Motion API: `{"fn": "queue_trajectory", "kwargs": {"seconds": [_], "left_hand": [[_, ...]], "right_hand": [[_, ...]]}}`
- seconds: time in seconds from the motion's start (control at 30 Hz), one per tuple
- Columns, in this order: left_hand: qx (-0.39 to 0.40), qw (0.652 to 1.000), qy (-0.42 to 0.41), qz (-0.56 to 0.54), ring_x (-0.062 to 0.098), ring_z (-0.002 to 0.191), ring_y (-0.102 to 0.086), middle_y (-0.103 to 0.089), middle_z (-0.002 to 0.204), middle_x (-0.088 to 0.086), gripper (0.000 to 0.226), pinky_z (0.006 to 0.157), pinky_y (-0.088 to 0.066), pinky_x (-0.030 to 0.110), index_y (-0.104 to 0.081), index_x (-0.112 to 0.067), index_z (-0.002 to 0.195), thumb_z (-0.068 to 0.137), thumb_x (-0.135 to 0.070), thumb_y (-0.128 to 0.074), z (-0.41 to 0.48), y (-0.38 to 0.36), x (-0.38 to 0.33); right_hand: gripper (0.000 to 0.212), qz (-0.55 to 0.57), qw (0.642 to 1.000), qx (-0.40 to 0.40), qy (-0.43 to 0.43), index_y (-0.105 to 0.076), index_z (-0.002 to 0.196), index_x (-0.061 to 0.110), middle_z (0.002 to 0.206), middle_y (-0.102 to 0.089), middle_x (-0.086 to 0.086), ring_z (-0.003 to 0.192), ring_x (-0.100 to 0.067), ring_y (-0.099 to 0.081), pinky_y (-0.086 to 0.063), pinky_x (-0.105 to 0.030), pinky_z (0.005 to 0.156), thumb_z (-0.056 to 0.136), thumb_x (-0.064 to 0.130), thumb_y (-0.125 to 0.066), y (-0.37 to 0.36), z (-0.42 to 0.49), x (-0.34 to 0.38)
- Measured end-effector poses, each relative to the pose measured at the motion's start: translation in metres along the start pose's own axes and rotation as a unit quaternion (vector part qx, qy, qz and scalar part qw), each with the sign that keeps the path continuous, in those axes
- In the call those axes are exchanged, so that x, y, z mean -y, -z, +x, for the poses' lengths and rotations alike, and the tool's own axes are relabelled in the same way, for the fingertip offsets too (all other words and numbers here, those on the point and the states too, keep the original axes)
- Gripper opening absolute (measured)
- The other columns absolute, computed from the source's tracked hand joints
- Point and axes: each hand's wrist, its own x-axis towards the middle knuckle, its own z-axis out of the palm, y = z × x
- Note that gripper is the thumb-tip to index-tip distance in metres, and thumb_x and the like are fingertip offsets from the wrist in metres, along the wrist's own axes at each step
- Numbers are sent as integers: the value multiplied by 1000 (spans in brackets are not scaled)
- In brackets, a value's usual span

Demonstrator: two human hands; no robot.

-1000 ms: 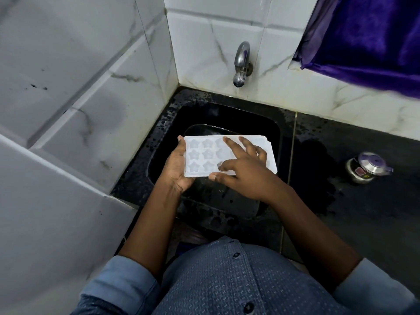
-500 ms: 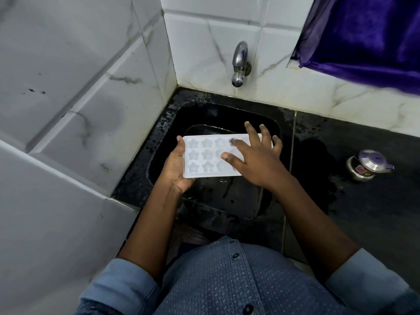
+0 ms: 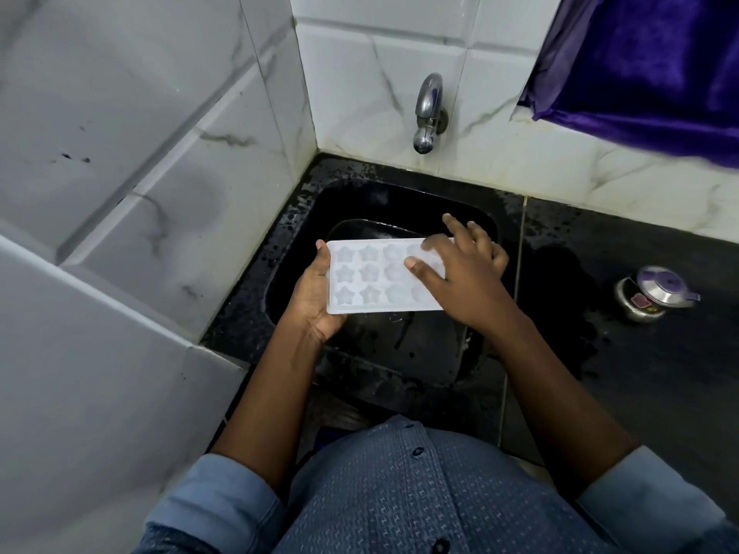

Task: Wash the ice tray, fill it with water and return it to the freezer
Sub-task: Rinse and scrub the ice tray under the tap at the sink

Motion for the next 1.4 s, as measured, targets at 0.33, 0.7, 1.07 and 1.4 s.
{"fn": "queue_trajectory", "kwargs": {"seconds": [0.33,0.7,1.07,1.4], "left_hand": [[-8,1000,-21,1,37,113,-74,-72,132,22,79,83,-64,51,-63,-6,138,105,-70,-32,2,7,-4],[-15,999,-22,-34,36,106,-77,-75,123,22,79,80,-65,49,-63,-3,136,106,-69,-31,1,-5,9],[-58,996,-44,-46,38,105,-77,-74,125,23,81,75,-64,45,-64,-4,135,105,-70,-31,3,-8,12],[-88,995,-40,-26,28,88,-81,-81,105,14,78,68,-64,37,-67,-5,135,107,-68,-29,4,-19,8]], "right_hand": [[88,-110,993,20,49,-16,167,31,177,1,-3,162,-27,9,7,-54,125,94,80,-12,-2,-6,-10],[98,-120,971,127,163,8,167,12,175,13,-8,161,-22,15,6,-42,131,98,78,-17,-40,-11,27],[137,-83,983,131,100,7,165,3,173,13,-17,161,-29,13,7,-45,130,68,100,5,-44,4,34],[117,-99,951,135,260,4,167,11,175,7,-10,162,-23,7,3,-40,131,83,91,-5,-55,24,32]]}}
